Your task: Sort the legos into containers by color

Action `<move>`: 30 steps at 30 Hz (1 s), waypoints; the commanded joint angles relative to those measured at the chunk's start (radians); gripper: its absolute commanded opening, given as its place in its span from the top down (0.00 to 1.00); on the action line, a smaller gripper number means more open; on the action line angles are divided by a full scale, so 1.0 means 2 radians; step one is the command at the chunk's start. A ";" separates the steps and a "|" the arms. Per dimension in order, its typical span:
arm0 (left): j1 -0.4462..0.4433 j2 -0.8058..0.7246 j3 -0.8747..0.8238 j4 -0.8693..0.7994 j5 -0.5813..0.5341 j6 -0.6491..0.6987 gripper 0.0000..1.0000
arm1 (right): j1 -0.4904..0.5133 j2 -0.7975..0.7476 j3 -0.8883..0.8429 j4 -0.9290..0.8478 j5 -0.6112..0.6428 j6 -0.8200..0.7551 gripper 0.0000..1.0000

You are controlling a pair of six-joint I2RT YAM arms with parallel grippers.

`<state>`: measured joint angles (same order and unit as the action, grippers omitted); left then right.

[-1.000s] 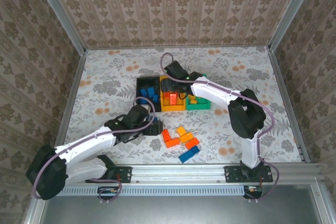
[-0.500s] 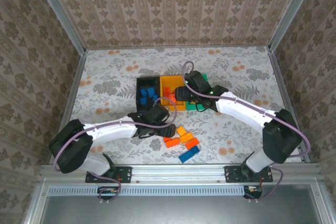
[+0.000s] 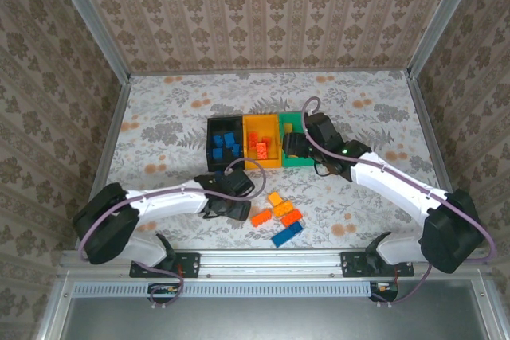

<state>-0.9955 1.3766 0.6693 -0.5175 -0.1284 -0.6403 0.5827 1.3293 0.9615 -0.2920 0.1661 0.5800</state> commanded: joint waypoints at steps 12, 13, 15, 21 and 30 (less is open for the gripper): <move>0.006 0.063 0.014 0.054 0.036 0.014 0.39 | -0.014 -0.041 -0.025 0.003 0.008 0.008 0.22; 0.006 0.064 0.014 0.054 0.037 0.012 0.44 | -0.016 -0.043 -0.027 0.003 0.008 0.008 0.22; 0.006 0.059 0.012 0.052 0.040 0.011 0.53 | -0.020 -0.050 -0.031 0.002 0.010 0.009 0.22; 0.007 -0.004 0.024 0.025 0.043 0.005 0.68 | -0.026 -0.065 -0.039 0.001 0.011 0.014 0.22; 0.075 -0.012 0.147 0.047 0.055 0.053 0.67 | -0.027 -0.088 -0.073 -0.004 0.016 0.024 0.22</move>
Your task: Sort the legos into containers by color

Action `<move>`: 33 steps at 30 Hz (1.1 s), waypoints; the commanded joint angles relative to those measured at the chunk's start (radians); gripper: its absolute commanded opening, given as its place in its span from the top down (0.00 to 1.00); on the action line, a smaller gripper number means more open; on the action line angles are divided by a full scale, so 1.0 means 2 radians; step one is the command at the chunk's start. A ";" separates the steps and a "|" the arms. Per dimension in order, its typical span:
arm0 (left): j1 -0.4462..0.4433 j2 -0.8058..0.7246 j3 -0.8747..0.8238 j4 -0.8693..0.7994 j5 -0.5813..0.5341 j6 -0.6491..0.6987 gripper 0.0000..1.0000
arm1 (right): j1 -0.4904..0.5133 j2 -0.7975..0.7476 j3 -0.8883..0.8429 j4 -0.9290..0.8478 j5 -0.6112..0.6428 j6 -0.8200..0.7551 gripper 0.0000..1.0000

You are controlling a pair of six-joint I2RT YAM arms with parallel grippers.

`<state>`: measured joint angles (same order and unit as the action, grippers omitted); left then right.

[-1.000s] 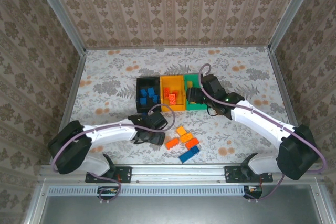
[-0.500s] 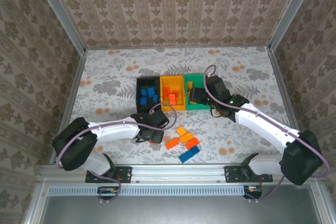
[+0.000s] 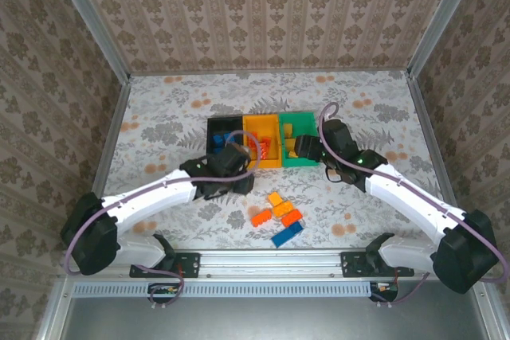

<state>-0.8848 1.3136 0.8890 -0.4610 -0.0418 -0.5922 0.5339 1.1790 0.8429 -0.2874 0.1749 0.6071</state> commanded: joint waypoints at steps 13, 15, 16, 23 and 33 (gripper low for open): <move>0.083 0.281 0.278 0.038 0.032 0.059 0.70 | -0.002 -0.042 -0.058 -0.022 -0.008 0.017 0.22; 0.088 0.307 0.298 0.034 0.035 0.056 0.70 | -0.002 -0.051 -0.067 -0.023 -0.022 0.012 0.22; 0.089 0.316 0.307 0.033 0.035 0.055 0.70 | -0.002 -0.053 -0.071 -0.021 -0.032 0.008 0.22; 0.091 0.340 0.340 0.020 0.040 0.052 0.48 | 0.038 -0.057 -0.103 -0.004 -0.103 -0.023 0.21; 0.070 0.189 0.261 0.060 0.047 0.038 0.09 | 0.119 0.030 -0.082 0.033 -0.110 -0.038 0.22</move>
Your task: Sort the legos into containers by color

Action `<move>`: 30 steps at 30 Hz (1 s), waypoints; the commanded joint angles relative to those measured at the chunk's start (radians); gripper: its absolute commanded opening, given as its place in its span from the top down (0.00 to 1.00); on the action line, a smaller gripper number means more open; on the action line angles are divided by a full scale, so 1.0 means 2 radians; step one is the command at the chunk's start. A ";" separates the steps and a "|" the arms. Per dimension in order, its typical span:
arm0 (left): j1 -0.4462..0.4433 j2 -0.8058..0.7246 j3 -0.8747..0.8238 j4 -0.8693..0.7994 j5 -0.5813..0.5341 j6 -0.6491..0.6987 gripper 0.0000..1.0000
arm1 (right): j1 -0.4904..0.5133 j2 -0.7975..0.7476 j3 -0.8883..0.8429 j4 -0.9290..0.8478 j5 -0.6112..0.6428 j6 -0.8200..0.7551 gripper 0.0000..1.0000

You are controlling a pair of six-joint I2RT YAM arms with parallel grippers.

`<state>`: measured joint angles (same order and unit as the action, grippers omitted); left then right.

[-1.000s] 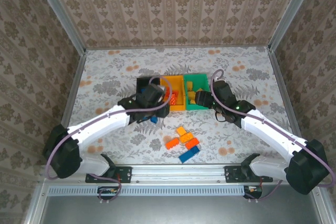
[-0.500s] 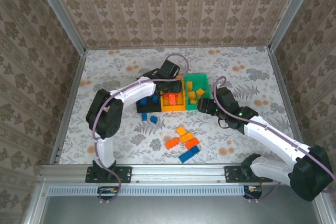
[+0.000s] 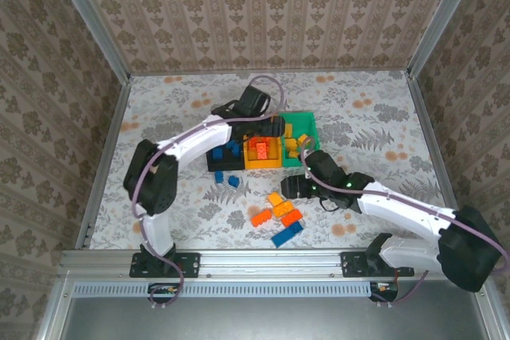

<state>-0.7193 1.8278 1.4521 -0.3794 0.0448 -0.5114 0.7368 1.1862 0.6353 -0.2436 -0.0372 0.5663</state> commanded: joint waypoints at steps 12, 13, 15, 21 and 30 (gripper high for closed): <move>-0.065 -0.308 -0.259 0.012 -0.084 -0.054 0.00 | 0.070 0.143 0.071 0.015 0.038 -0.034 0.31; -0.065 -0.322 -0.277 0.009 -0.091 -0.063 0.00 | 0.071 0.150 0.074 0.016 0.040 -0.035 0.31; -0.065 -0.357 -0.316 0.007 -0.104 -0.082 0.00 | 0.071 0.166 0.080 0.016 0.045 -0.036 0.33; -0.062 -0.428 -0.388 -0.018 -0.131 -0.121 0.00 | 0.076 0.196 0.091 0.015 0.049 -0.040 0.40; -0.054 -0.457 -0.420 -0.018 -0.114 -0.124 0.00 | 0.074 0.188 0.089 -0.001 0.094 -0.029 0.67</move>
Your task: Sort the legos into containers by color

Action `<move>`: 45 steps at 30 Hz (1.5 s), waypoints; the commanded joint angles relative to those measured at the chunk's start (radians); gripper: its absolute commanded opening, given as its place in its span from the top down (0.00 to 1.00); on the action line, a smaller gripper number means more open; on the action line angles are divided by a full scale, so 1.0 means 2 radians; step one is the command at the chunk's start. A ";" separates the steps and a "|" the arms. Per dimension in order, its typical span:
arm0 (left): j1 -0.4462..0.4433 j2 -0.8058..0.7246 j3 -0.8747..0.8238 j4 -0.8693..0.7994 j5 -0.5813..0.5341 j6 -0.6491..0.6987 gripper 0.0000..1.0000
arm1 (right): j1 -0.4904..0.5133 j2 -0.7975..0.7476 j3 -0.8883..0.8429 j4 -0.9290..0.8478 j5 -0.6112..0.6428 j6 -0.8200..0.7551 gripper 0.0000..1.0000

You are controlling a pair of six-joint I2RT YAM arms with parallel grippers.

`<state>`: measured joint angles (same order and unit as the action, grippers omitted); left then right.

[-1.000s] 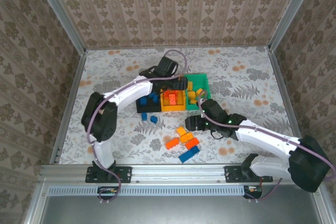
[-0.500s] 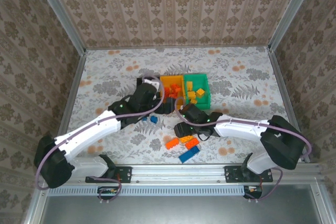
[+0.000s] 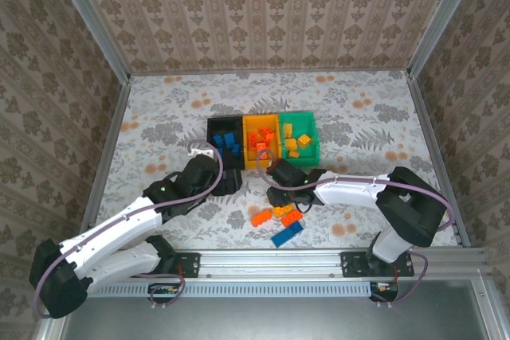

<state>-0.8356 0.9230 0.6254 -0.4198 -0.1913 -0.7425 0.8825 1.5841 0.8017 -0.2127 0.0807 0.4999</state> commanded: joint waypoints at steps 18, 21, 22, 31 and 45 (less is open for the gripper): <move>-0.049 0.094 0.032 0.009 0.062 0.078 0.01 | -0.175 -0.007 0.169 -0.061 0.046 0.007 0.69; -0.059 0.111 0.035 0.015 0.074 0.087 0.01 | -0.188 0.045 0.213 -0.070 0.050 0.009 0.69; -0.063 0.116 0.036 0.017 0.078 0.091 0.01 | -0.192 0.059 0.226 -0.074 0.052 0.009 0.68; -0.090 0.153 0.036 0.019 0.109 0.116 0.04 | -0.207 0.126 0.304 -0.115 0.048 0.030 0.37; -0.137 0.232 0.054 0.033 0.129 0.152 0.13 | -0.206 0.030 0.220 -0.087 0.042 0.040 0.22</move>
<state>-1.0931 1.3632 0.7071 -0.3573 0.0563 -0.4736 0.4698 1.6844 1.2747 -0.3927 0.1574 0.5594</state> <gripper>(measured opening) 0.876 0.775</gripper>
